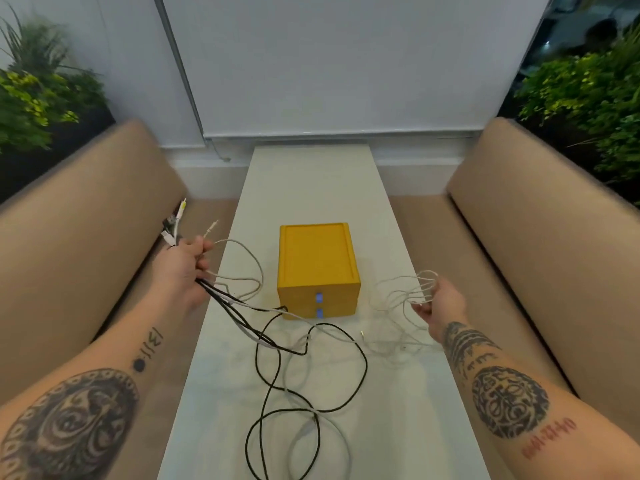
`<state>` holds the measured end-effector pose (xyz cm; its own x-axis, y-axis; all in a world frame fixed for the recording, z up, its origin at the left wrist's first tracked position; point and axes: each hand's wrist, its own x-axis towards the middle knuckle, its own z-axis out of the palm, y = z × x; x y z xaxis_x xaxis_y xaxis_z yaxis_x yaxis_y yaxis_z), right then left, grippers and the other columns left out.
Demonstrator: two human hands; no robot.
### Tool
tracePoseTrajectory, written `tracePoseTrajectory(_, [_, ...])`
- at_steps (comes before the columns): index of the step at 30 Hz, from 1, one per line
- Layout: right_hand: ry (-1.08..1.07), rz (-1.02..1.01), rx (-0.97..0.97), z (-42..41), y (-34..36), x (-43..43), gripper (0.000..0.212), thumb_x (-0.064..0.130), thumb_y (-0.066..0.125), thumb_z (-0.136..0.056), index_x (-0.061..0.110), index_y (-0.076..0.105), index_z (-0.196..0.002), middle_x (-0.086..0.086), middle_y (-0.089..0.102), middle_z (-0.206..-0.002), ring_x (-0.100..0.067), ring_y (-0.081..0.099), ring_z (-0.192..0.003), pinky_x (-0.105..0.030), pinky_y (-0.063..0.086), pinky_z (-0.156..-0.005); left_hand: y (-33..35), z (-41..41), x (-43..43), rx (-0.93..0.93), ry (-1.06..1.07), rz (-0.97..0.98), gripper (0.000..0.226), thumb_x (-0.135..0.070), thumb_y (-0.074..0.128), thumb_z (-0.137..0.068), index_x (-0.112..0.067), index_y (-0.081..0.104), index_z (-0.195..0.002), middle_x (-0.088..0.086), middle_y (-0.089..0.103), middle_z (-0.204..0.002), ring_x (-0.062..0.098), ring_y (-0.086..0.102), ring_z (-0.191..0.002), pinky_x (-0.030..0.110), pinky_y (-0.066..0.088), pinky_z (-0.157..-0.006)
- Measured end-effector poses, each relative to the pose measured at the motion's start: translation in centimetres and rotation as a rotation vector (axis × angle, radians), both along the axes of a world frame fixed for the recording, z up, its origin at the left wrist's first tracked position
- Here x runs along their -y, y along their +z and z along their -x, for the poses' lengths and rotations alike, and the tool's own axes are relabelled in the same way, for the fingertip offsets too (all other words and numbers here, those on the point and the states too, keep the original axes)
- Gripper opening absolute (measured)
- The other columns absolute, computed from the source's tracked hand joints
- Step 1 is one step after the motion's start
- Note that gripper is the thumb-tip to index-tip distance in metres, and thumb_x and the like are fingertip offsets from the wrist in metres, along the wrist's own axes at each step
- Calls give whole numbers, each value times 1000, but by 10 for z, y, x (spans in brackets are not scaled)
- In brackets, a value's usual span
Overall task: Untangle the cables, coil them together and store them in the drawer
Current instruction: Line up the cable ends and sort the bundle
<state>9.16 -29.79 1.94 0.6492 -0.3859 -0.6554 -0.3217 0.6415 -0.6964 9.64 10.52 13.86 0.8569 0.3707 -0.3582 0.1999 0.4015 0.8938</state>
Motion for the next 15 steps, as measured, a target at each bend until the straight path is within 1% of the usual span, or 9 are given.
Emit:
tracePoseTrajectory(2, [25, 126, 7, 8, 9, -23, 19, 23, 54, -92, 16, 50, -75, -3, 39, -67, -19, 47, -50, -42, 58, -83, 2, 5, 9, -4, -50, 9, 32, -10, 44, -106, -15, 46, -74, -2, 47, -75, 0, 35, -36, 11, 19, -32])
tracePoseTrajectory(3, [7, 90, 12, 5, 8, -28, 23, 25, 54, -96, 16, 50, -75, -2, 38, -65, -15, 43, -44, -38, 58, -80, 5, 7, 14, 1, -86, 11, 32, -9, 43, -106, -14, 46, -75, -2, 47, -75, 0, 35, -36, 11, 20, -31])
tracePoseTrajectory(5, [49, 112, 61, 2, 13, -38, 34, 35, 52, -100, 17, 46, -72, 2, 40, -57, -13, 44, -40, -39, 55, -84, 10, 9, 23, 24, -159, 38, 32, -8, 42, -106, -15, 45, -75, -2, 48, -77, 0, 35, -36, 11, 20, -29])
tracePoseTrajectory(7, [119, 83, 99, 0, 13, -42, 41, 39, 48, -104, 15, 46, -70, 1, 41, -52, -16, 47, -43, -39, 55, -85, 20, 12, 31, 48, -210, 66, 33, -7, 41, -106, -16, 43, -74, -2, 49, -75, 0, 34, -36, 11, 19, -28])
tracePoseTrajectory(9, [267, 128, 78, -1, 13, -42, 40, 38, 47, -105, 12, 53, -76, -2, 50, -61, -20, 54, -55, -40, 55, -82, 31, 13, 36, 68, -247, 92, 34, -6, 42, -105, -18, 42, -74, -3, 51, -72, 0, 33, -37, 11, 18, -27])
tracePoseTrajectory(11, [554, 263, -48, 1, 12, -43, 30, 34, 47, -105, 8, 62, -99, -6, 64, -82, -25, 66, -74, -41, 56, -78, 39, 14, 40, 88, -291, 147, 33, -6, 42, -105, -20, 40, -75, -3, 54, -70, 0, 34, -38, 11, 19, -26])
tracePoseTrajectory(12, [691, 322, -127, 4, 10, -43, 29, 31, 48, -104, 7, 61, -112, -7, 69, -93, -26, 69, -82, -41, 57, -77, 41, 13, 41, 95, -319, 174, 34, -6, 43, -104, -21, 40, -75, -2, 54, -71, 1, 35, -39, 11, 19, -26])
tracePoseTrajectory(13, [801, 373, -205, 9, 10, -44, 29, 30, 48, -104, 7, 58, -120, -8, 71, -101, -27, 71, -87, -40, 58, -75, 43, 13, 41, 98, -348, 185, 34, -6, 43, -104, -22, 39, -74, -2, 55, -71, 2, 35, -39, 12, 20, -26])
tracePoseTrajectory(15, [937, 492, -319, 16, 13, -47, 31, 29, 48, -103, 8, 55, -125, -9, 72, -105, -26, 72, -85, -38, 56, -71, 45, 15, 43, 103, -390, 172, 35, -5, 44, -103, -24, 38, -74, -1, 57, -70, 3, 38, -39, 12, 22, -27])
